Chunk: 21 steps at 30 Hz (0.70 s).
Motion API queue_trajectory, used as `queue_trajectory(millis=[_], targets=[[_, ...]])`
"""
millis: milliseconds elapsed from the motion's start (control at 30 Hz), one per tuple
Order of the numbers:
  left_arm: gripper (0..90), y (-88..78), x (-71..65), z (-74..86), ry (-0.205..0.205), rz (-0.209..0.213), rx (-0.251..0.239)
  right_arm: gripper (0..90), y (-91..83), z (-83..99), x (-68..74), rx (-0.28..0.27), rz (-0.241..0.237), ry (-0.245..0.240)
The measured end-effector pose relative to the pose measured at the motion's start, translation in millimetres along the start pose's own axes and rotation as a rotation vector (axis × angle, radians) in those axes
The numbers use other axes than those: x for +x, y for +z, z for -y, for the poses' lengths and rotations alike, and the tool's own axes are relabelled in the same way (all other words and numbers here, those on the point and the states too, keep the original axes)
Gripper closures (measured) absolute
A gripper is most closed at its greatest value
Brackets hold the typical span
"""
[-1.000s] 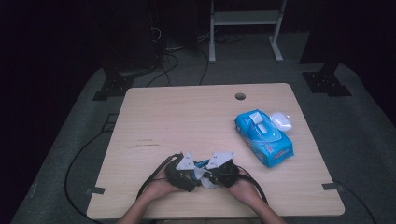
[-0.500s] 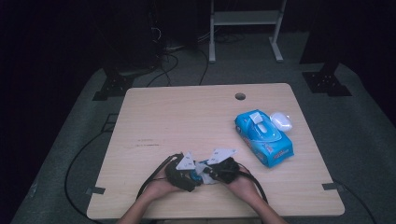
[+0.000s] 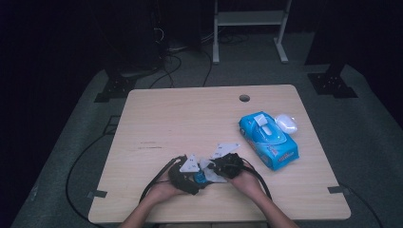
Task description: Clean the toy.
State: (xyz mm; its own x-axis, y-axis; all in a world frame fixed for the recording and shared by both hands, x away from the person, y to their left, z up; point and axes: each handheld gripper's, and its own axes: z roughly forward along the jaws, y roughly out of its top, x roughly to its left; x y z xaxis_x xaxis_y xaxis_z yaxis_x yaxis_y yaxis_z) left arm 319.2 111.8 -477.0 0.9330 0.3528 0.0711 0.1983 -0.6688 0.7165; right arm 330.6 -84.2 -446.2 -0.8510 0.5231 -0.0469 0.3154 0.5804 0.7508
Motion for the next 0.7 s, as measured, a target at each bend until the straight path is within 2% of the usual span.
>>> queue_trajectory(millis=[67,133,167,200,233,300,367,433,533,567,600,633,700], targets=[[25.3,-0.1,0.6,0.3,0.005,0.001,-0.002,84.1,-3.6,1.2,-8.2,0.021,0.046,-0.004],[25.3,0.2,0.8,0.2,0.005,0.003,-0.004,84.1,-7.8,5.8,-21.3,0.055,0.069,0.025],[25.3,0.2,1.2,-0.4,0.006,0.006,0.001,84.1,-8.7,7.2,-24.6,0.049,0.048,0.059],[25.3,0.2,1.2,-0.4,0.006,0.006,0.001,84.0,-8.2,7.5,-24.6,0.041,0.037,0.072],[25.3,0.2,1.4,-0.1,0.004,0.007,0.0,84.0,-6.8,6.5,-22.3,0.032,0.033,0.057],[25.4,-0.1,1.5,0.3,0.003,0.009,0.001,84.0,-0.5,2.0,-14.6,0.0,-0.025,0.041],[25.4,-0.1,0.8,0.2,-0.004,0.007,0.001,83.9,6.7,-4.0,-6.7,0.012,-0.045,0.017],[25.3,-0.1,0.9,0.0,0.002,0.005,0.001,84.0,7.8,-7.0,-6.9,0.032,-0.039,0.015],[25.3,0.0,1.2,0.5,0.004,0.006,-0.004,84.1,-0.5,0.5,-19.9,0.059,0.035,0.016],[25.3,0.6,1.0,0.5,0.005,0.006,-0.008,84.0,-4.1,4.6,-25.9,0.06,0.038,0.033],[25.3,1.0,1.1,0.1,0.006,0.005,-0.008,84.1,-7.7,8.2,-31.6,0.049,0.014,0.07],[25.4,1.2,1.3,-0.6,0.004,0.007,-0.004,84.0,-8.2,8.9,-32.3,0.046,0.014,0.073],[25.4,0.9,2.0,-0.4,0.007,0.011,0.0,84.1,-5.4,5.9,-26.1,0.051,0.033,0.051]])
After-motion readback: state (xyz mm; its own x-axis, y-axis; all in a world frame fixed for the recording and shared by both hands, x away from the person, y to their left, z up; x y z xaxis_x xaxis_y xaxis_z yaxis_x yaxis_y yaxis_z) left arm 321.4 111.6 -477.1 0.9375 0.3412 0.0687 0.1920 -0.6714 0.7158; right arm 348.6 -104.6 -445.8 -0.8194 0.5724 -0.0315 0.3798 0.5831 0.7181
